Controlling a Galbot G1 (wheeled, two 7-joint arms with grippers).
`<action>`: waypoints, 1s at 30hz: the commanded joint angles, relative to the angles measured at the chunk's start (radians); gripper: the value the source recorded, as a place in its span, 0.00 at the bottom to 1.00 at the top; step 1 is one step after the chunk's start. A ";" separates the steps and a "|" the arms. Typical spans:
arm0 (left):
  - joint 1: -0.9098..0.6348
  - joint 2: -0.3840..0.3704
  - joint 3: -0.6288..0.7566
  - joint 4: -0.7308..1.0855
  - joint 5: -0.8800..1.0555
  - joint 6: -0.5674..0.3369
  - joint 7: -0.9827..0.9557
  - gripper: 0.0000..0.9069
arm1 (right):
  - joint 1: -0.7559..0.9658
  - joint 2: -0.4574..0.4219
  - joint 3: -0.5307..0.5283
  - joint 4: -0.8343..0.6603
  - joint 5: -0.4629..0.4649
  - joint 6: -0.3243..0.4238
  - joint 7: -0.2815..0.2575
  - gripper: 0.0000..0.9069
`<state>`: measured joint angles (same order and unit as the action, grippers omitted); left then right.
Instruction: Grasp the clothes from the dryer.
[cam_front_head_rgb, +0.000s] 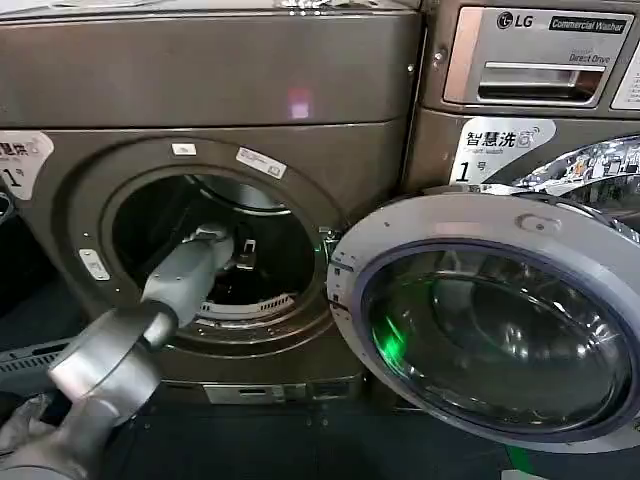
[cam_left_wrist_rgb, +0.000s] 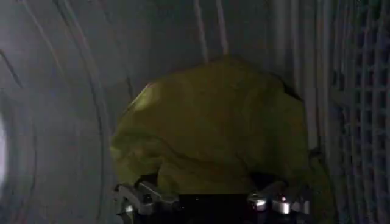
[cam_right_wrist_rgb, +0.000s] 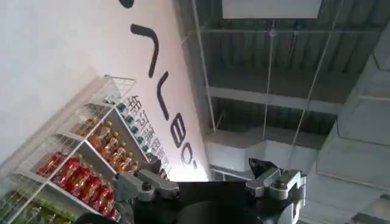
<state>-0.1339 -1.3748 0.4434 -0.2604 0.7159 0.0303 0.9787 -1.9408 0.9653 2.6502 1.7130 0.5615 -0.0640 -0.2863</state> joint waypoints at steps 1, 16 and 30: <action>0.011 0.001 -0.006 0.010 -0.028 0.003 0.016 0.49 | 0.002 0.000 -0.002 0.001 -0.001 0.001 0.001 1.00; -0.004 -0.003 0.000 0.014 -0.037 -0.001 0.025 0.00 | 0.011 0.001 -0.009 -0.003 -0.003 0.001 0.002 1.00; -0.011 -0.004 -0.017 0.007 -0.098 0.003 0.001 0.00 | 0.020 0.003 -0.015 -0.001 -0.004 0.001 0.002 1.00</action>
<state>-0.1433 -1.3784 0.4404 -0.2464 0.6564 0.0289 0.9934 -1.9220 0.9684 2.6360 1.7104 0.5580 -0.0623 -0.2848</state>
